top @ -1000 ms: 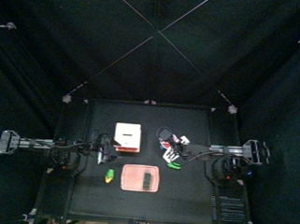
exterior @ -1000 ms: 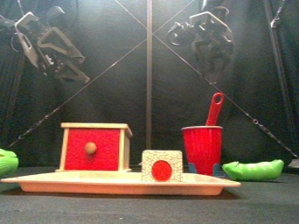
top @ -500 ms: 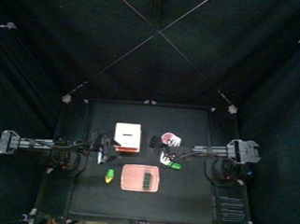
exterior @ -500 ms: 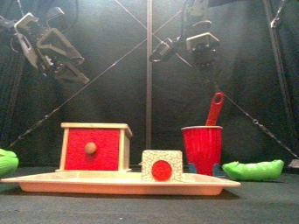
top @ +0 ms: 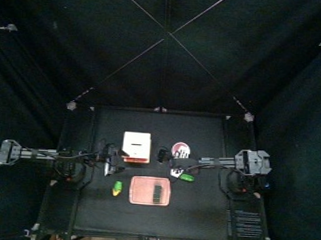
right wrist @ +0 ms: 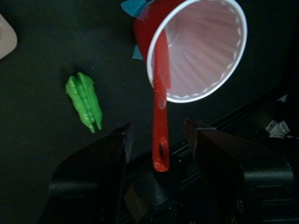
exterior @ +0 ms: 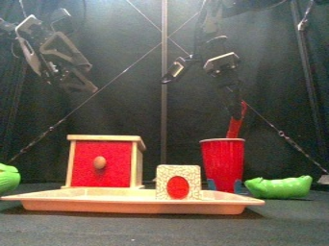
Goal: Grab knife
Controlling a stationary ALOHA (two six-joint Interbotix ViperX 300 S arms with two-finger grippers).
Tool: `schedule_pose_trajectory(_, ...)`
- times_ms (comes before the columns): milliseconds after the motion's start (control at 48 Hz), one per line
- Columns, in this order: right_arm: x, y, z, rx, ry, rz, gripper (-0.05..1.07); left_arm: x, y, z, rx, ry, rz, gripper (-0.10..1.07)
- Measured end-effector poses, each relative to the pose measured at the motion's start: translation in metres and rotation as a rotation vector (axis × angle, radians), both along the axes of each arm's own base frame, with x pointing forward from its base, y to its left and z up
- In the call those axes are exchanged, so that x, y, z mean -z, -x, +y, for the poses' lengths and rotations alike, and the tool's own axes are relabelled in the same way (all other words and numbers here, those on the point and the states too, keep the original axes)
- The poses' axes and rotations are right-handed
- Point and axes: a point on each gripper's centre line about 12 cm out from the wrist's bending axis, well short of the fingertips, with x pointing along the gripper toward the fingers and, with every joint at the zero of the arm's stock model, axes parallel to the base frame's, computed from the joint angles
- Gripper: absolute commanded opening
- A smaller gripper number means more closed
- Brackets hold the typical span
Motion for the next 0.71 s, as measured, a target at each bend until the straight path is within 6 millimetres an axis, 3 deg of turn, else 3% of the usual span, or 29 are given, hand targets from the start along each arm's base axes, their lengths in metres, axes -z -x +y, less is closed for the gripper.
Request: schedule_pose_trajectory(708,0.0083,0.0054,-0.0073,-0.02,0.024,0.056,0.85,0.0006,0.0002,0.0,0.0,0.0,0.002,1.0)
